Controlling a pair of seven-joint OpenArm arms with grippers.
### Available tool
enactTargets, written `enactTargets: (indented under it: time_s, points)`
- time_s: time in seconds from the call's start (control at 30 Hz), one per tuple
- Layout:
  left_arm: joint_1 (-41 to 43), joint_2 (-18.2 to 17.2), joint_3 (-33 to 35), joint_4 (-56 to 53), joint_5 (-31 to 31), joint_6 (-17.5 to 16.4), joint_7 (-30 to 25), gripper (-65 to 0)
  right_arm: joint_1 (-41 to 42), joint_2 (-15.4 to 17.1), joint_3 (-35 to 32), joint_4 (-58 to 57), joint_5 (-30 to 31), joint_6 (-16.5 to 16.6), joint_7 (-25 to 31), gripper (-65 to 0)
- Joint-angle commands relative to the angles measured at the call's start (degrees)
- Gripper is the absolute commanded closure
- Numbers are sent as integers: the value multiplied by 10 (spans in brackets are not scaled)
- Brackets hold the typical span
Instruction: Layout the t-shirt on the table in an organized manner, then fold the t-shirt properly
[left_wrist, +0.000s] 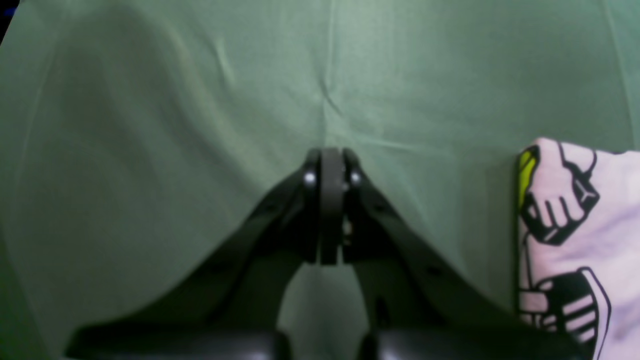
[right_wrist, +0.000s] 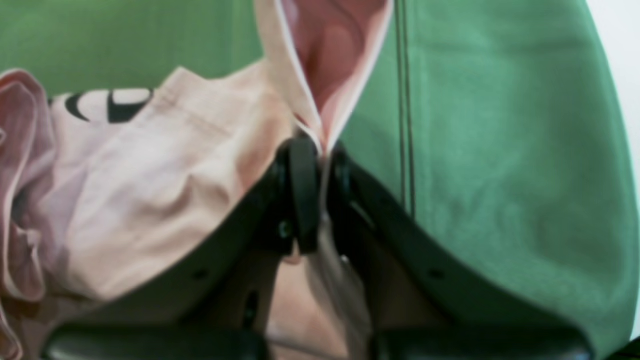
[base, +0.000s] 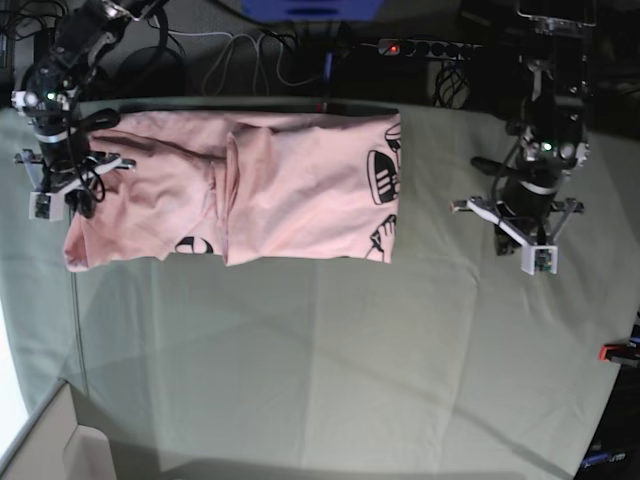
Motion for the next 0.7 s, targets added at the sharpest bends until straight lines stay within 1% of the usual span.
enactTargets:
  time_s: [0.0, 0.07, 0.17, 0.23, 0.3, 0.33, 0.43, 0.5, 0.63, 0.67]
  points:
    - [-1, -6, -10, 12, 1, 0, -12, 0, 5, 1, -1, 21, 13, 2, 15, 0]
    - [-1, -6, -22, 12, 1, 0, -12, 0, 4, 1, -7, 43, 13, 2, -15, 0]
    - [0, -6, -43, 12, 1, 0, -12, 0, -4, 1, -40, 78, 13, 2, -72, 0]
    - [0, -7, -62, 12, 1, 0, -12, 0, -15, 1, -80, 102, 15, 2, -103, 0]
    - [0, -7, -89, 11, 1, 0, -12, 0, -29, 1, -132, 122, 17, 2, -126, 0]
    - [0, -7, -103, 11, 1, -1, -12, -1, -38, 1, -163, 128, 28, 2, -137, 0]
    - [-1, -7, -139, 9, 1, -1, -12, -1, -59, 1, -235, 134, 63, 2, -161, 0]
    - [-3, -7, -164, 8, 1, -1, -12, -1, -71, 1, -281, 133, 80, 2, -161, 0]
    - [-4, -7, -196, 9, 1, -2, -12, -1, -76, 1, -379, 133, 82, 2, -161, 0]
    - [-4, -7, -203, 9, 1, -7, -12, -1, -73, 1, -401, 133, 82, 2, -161, 0]
